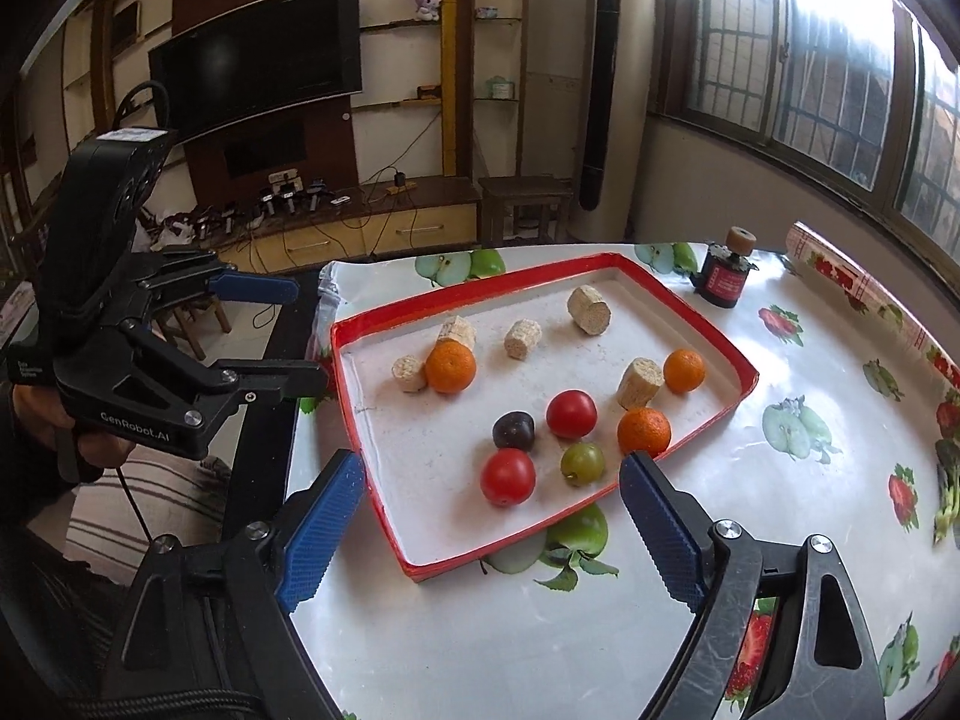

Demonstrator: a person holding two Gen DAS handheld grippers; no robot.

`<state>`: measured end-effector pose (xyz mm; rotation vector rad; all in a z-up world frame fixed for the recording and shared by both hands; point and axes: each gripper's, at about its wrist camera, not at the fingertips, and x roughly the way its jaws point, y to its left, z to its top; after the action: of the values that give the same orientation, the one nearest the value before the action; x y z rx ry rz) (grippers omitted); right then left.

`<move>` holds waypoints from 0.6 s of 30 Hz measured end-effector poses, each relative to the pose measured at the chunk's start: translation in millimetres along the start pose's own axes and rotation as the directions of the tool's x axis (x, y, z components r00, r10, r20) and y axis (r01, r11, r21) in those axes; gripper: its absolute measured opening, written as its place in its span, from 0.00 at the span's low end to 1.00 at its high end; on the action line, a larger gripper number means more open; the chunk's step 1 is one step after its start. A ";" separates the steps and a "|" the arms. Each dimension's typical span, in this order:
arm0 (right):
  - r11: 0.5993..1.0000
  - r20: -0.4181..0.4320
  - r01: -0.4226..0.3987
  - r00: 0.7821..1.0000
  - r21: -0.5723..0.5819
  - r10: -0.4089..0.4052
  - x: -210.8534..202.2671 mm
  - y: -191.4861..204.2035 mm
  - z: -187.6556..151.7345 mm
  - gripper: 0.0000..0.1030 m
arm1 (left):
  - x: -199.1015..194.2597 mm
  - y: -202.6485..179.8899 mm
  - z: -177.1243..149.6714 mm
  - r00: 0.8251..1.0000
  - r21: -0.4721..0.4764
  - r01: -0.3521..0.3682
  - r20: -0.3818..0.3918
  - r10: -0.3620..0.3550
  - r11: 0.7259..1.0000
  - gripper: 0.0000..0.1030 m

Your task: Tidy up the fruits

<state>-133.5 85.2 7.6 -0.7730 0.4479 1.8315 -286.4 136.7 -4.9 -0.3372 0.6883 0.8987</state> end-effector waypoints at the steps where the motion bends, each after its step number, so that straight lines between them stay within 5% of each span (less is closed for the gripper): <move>1: 1.000 0.004 -0.002 1.000 -0.025 0.002 -0.6 3.5 -0.5 0.86 | -2.4 0.4 -0.2 1.000 -0.001 -0.006 0.004 0.006 1.000 0.79; 18: 0.994 0.043 -0.029 0.998 -0.105 0.034 -12.8 14.8 -3.6 0.86 | -38.3 -4.5 -4.7 0.998 -0.015 0.001 0.065 0.000 1.000 0.79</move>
<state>-143.0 68.6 13.1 -0.7976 0.3391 1.9103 -301.2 108.4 17.3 -0.3201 0.6215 0.9109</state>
